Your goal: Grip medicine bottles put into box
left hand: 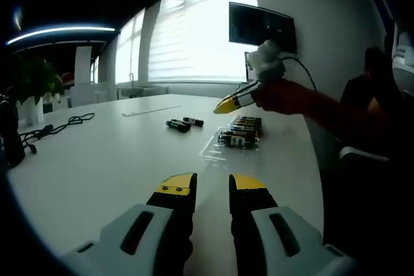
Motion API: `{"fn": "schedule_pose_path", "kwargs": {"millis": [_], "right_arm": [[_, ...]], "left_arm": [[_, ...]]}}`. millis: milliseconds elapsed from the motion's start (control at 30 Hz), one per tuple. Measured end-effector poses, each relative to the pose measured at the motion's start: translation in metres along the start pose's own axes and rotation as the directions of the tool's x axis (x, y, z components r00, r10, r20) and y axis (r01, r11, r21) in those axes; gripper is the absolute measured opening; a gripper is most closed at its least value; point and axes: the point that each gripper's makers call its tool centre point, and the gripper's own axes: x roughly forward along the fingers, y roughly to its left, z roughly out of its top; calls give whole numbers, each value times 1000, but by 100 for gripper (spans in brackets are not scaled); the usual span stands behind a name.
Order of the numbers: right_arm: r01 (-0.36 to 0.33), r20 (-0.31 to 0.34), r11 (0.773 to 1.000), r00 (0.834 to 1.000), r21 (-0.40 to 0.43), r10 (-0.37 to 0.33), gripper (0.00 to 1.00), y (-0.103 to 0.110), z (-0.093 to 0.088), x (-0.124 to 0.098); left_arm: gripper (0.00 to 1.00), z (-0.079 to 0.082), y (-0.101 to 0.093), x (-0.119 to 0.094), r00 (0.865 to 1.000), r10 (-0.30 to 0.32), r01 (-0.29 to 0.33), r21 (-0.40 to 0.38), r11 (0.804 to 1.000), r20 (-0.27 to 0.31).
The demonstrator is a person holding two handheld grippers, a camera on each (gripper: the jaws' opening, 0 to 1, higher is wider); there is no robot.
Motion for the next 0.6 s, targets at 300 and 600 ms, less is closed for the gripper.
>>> {"fn": "schedule_pose_path", "kwargs": {"millis": [300, 600], "right_arm": [[5, -32, 1000, 999, -15, -5, 12, -9, -3, 12], [8, -53, 1000, 999, -21, -9, 12, -14, -3, 24]], "left_arm": [[14, 0, 0, 0, 1000, 0, 0, 0, 1000, 0], [14, -1, 0, 0, 1000, 0, 0, 1, 1000, -2]]}}
